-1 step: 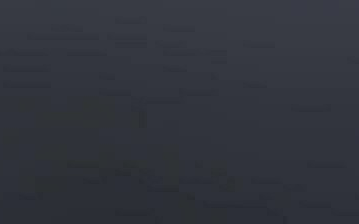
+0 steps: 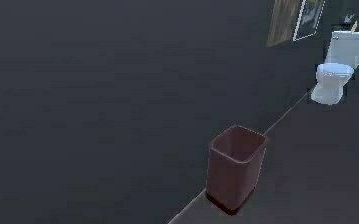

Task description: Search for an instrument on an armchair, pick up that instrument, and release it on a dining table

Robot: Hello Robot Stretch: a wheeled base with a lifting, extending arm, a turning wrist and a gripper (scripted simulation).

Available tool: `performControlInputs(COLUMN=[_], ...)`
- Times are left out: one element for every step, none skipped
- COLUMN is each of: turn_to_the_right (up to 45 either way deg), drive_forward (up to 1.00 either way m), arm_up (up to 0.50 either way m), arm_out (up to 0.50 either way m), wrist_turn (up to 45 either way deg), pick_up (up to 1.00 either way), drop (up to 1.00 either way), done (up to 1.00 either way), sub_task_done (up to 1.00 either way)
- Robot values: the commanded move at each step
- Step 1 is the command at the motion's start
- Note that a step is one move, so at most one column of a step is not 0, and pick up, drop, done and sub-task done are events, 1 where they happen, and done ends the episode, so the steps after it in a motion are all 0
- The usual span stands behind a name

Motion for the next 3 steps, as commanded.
performControlInputs(turn_to_the_right=[45.0, 45.0, 42.0], drive_forward=[0.00, 0.00, 0.00], arm_up=[0.00, 0.00, 0.00], arm_out=[0.00, 0.00, 0.00], wrist_turn=[0.0, 0.0, 0.0], pick_up=[0.00, 0.00, 0.00], drop=[0.00, 0.00, 0.00], done=[0.00, 0.00, 0.00], sub_task_done=[0.00, 0.00, 0.00])
